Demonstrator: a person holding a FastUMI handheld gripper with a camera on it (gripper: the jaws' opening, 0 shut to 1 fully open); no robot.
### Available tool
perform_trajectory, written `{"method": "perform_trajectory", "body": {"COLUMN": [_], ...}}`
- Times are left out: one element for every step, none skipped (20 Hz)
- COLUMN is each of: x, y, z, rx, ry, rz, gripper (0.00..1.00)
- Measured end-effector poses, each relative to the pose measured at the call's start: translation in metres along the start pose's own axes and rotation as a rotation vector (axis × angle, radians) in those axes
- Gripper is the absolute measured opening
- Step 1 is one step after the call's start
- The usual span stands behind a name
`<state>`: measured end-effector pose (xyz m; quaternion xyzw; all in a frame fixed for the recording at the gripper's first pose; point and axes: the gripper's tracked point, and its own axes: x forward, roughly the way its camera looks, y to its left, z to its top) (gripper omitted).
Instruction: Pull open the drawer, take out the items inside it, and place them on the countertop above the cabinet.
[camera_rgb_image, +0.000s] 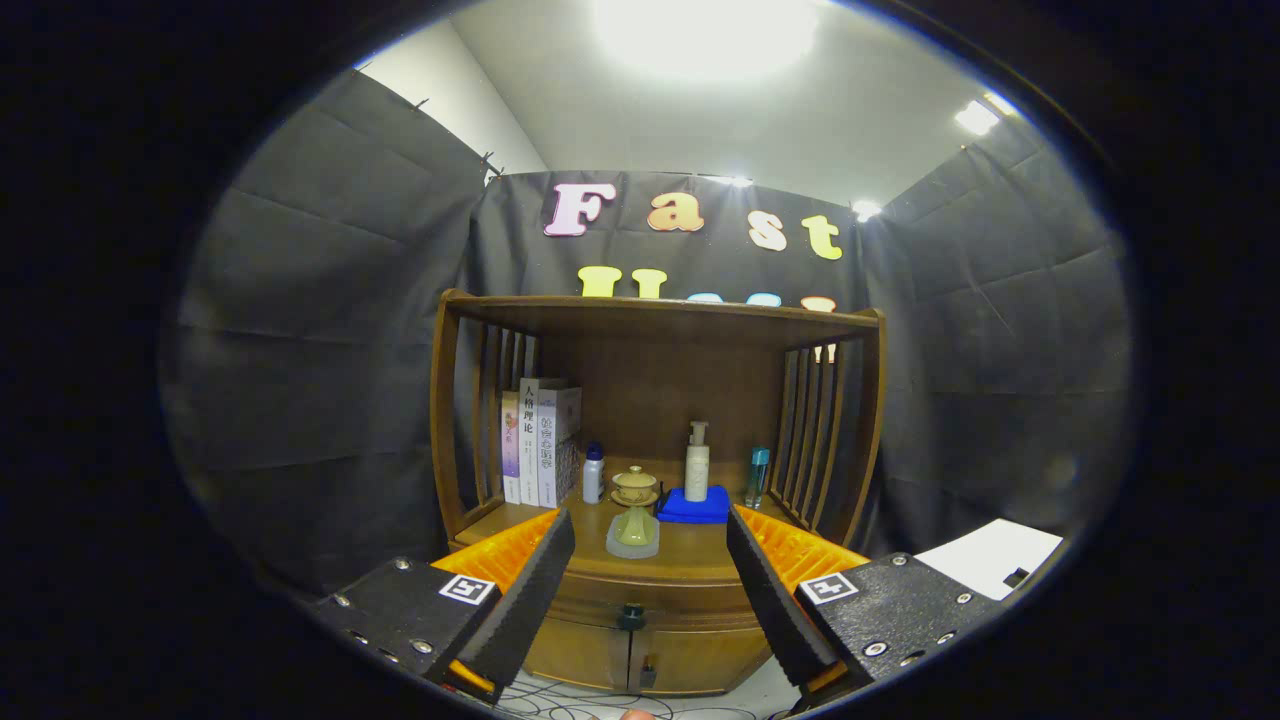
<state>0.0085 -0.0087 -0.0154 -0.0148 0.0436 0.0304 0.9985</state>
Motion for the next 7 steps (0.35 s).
{"method": "perform_trajectory", "body": {"x": [0.0,0.002,0.002,0.002,0.001,0.002,0.002], "y": [-0.002,-0.006,-0.01,-0.012,-0.013,-0.015,-0.017], "z": [0.001,0.0,-0.001,-0.001,-0.001,-0.001,-0.001], "rx": [0.001,0.001,0.004,0.013,0.026,0.038,0.05], "ry": [-0.004,-0.005,-0.003,-0.002,-0.002,-0.002,-0.003], "rz": [-0.001,-0.009,-0.016,-0.017,-0.015,-0.014,-0.014], "gripper": [0.95,0.95,0.95,0.95,0.95,0.95,0.95]}}
